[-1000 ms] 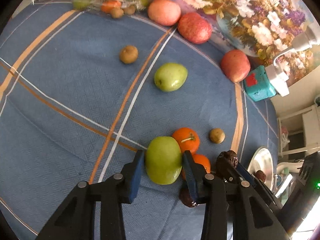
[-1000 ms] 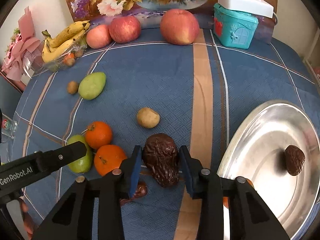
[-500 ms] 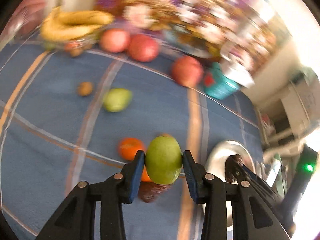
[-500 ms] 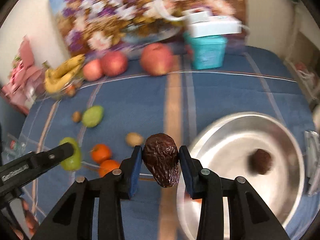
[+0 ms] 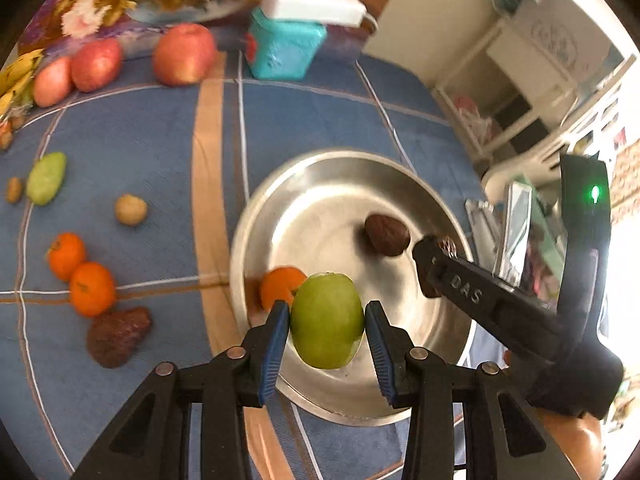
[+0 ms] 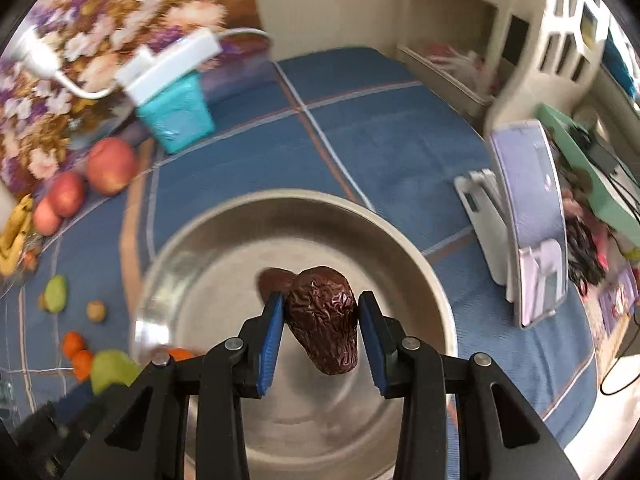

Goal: Organize fruits
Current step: 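Carry the pear and date over the steel plate and release both, then move both tools back toward the tangerines and the long date, then grasp a tangerine with the left tool while the right tool grasps the long date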

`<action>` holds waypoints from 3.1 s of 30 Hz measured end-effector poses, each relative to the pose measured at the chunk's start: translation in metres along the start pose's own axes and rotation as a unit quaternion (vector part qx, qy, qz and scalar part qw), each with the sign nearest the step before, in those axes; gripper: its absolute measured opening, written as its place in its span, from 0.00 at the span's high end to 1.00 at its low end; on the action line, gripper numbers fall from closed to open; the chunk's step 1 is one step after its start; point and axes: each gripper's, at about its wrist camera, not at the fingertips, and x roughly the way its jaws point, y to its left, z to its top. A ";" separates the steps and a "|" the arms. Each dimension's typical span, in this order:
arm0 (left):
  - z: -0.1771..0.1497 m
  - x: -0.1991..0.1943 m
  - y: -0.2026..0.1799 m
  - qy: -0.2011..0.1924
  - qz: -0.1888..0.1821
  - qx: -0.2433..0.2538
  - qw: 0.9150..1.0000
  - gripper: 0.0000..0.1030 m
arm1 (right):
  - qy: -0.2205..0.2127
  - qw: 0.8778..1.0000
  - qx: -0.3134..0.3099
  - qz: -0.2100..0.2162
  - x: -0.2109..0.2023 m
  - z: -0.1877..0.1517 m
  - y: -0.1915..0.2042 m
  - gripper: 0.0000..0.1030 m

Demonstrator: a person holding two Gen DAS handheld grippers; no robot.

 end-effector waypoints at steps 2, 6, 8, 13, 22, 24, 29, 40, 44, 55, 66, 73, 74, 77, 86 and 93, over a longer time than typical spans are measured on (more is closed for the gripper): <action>-0.001 0.005 -0.001 0.009 0.004 0.002 1.000 0.60 | 0.015 1.000 0.003 -0.003 0.008 -0.002 -0.004 0.62; -0.002 0.014 -0.003 0.019 0.010 0.006 1.000 0.59 | 0.030 1.000 0.000 0.001 0.016 -0.004 -0.006 0.61; -0.003 0.015 -0.004 0.020 0.008 0.008 1.000 0.58 | 0.028 1.000 0.001 0.002 0.016 -0.004 -0.005 0.58; -0.001 0.011 -0.003 0.013 -0.003 0.007 1.000 0.56 | 0.018 1.000 -0.005 0.007 0.010 -0.005 -0.001 0.53; 0.013 -0.015 0.050 -0.022 0.024 -0.060 0.998 0.42 | 0.004 1.000 -0.024 0.020 0.005 -0.006 0.015 0.53; 0.016 -0.026 0.072 -0.039 0.053 -0.086 0.994 0.38 | 0.006 0.999 -0.029 0.025 0.006 -0.008 0.019 0.53; 0.011 -0.056 0.133 -0.074 0.101 -0.163 0.979 0.20 | 0.013 0.997 -0.049 0.052 0.007 -0.013 0.039 0.51; -0.012 -0.104 0.205 -0.125 0.203 -0.243 0.940 0.00 | 0.015 0.983 -0.145 0.108 -0.009 -0.033 0.117 0.22; -0.016 -0.104 0.205 -0.112 0.211 -0.229 0.944 0.00 | 0.016 0.974 -0.183 0.130 -0.016 -0.040 0.149 0.21; -0.019 -0.076 0.214 -0.066 0.212 -0.230 0.947 0.00 | 0.041 0.953 -0.265 0.141 -0.002 -0.074 0.204 0.20; -0.022 -0.047 0.226 -0.027 0.197 -0.249 0.948 0.00 | 0.095 0.941 -0.294 0.134 0.032 -0.092 0.220 0.20; -0.018 -0.050 0.229 -0.041 0.182 -0.266 0.946 0.00 | 0.093 0.938 -0.313 0.118 0.039 -0.096 0.231 0.20; -0.016 -0.051 0.229 -0.045 0.171 -0.271 0.946 0.00 | 0.092 0.937 -0.314 0.118 0.039 -0.097 0.232 0.20; -0.008 -0.049 0.229 -0.053 0.125 -0.276 0.951 0.00 | 0.084 0.937 -0.319 0.119 0.036 -0.099 0.234 0.20; 0.018 -0.031 0.208 -0.062 0.066 -0.237 0.967 0.13 | 0.082 0.937 -0.318 0.122 0.033 -0.100 0.226 0.20; 0.024 -0.022 0.201 -0.059 0.044 -0.226 0.971 0.41 | 0.077 0.936 -0.319 0.125 0.030 -0.095 0.221 0.24</action>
